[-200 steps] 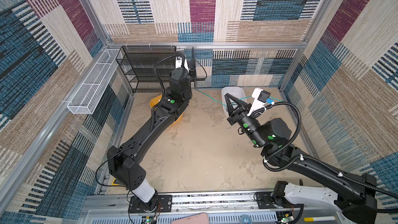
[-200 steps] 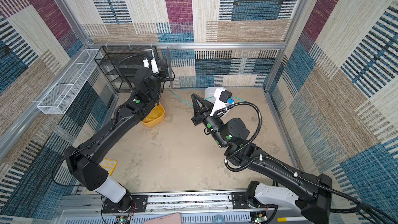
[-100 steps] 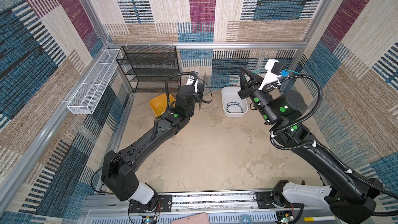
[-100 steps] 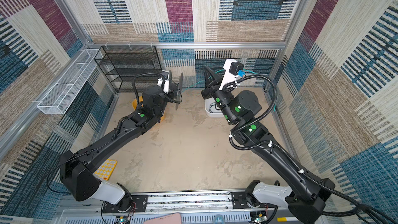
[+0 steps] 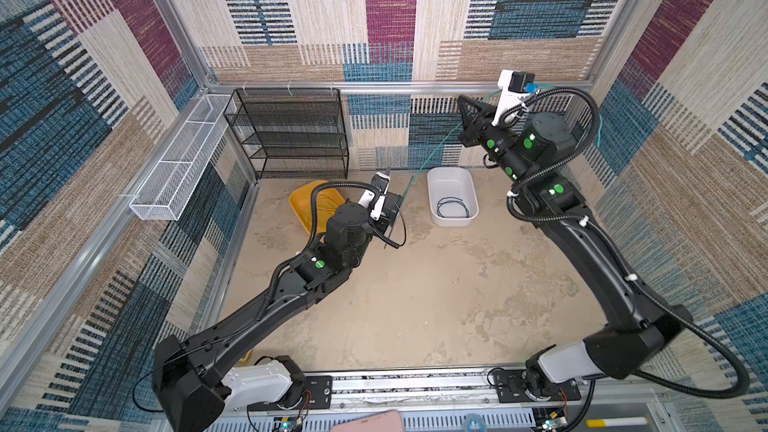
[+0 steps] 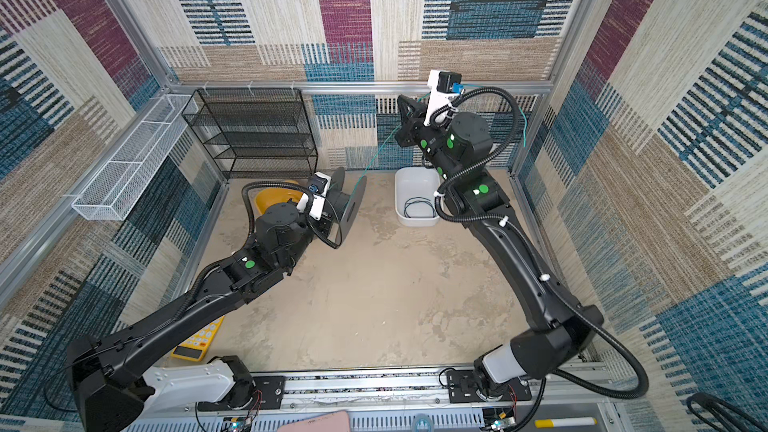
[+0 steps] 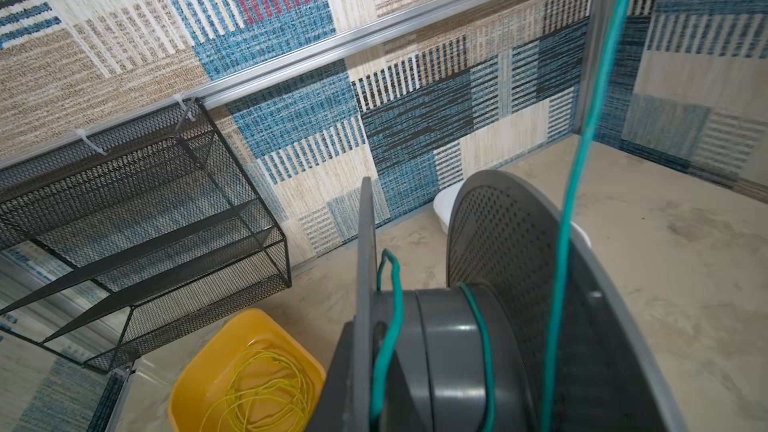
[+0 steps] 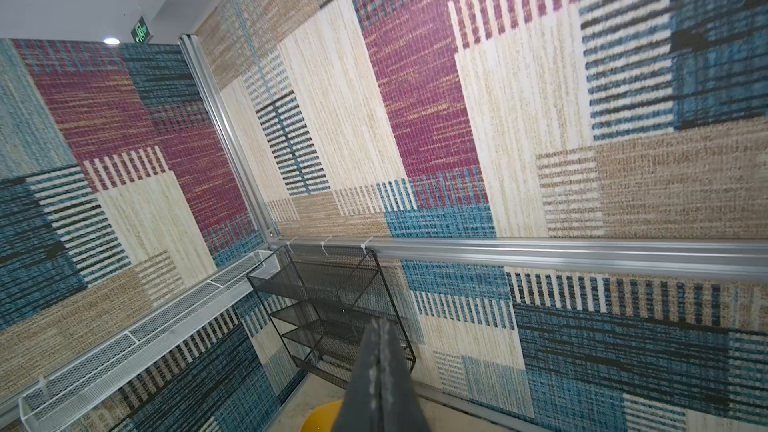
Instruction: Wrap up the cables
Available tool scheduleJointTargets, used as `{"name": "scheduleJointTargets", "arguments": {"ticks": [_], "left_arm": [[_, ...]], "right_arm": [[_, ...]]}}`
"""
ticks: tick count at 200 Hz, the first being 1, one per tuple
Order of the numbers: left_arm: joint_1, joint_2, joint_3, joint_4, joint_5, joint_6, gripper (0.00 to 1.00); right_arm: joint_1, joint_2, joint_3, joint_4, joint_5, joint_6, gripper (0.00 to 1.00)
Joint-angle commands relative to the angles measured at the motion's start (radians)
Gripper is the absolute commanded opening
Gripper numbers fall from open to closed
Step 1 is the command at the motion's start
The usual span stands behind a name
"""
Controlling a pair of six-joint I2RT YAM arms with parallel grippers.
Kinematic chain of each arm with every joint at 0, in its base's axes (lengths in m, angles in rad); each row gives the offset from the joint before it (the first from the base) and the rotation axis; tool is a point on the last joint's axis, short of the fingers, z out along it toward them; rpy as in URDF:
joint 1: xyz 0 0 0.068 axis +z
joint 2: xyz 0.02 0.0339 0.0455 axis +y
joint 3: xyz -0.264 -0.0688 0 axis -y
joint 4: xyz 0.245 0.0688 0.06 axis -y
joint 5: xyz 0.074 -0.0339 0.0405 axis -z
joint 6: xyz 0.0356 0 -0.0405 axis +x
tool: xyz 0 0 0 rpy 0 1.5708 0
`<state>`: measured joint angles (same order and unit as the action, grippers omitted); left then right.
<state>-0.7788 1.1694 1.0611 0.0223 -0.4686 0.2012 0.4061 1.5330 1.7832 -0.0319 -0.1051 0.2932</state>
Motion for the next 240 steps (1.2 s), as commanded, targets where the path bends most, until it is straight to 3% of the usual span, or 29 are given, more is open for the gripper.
{"name": "scheduleJointTargets", "arguments": {"ticks": [1, 42, 107, 174, 240], "left_arm": [[-0.027, -0.067, -0.05, -0.329, -0.038, 0.032, 0.0], [-0.076, -0.237, -0.102, -0.472, 0.025, -0.001, 0.0], [-0.084, -0.339, -0.086, -0.536, 0.134, -0.015, 0.0], [-0.074, -0.271, -0.045, -0.394, 0.178, -0.035, 0.0], [0.04, -0.199, 0.002, -0.306, 0.315, -0.161, 0.0]], "right_arm": [[-0.06, 0.088, 0.09, 0.175, 0.015, 0.058, 0.0], [-0.122, 0.28, 0.215, 0.139, -0.025, 0.127, 0.0], [-0.15, 0.393, 0.139, 0.211, -0.062, 0.218, 0.0], [-0.159, 0.337, -0.177, 0.4, -0.148, 0.351, 0.0], [-0.183, 0.263, -0.604, 0.626, -0.242, 0.593, 0.0]]}}
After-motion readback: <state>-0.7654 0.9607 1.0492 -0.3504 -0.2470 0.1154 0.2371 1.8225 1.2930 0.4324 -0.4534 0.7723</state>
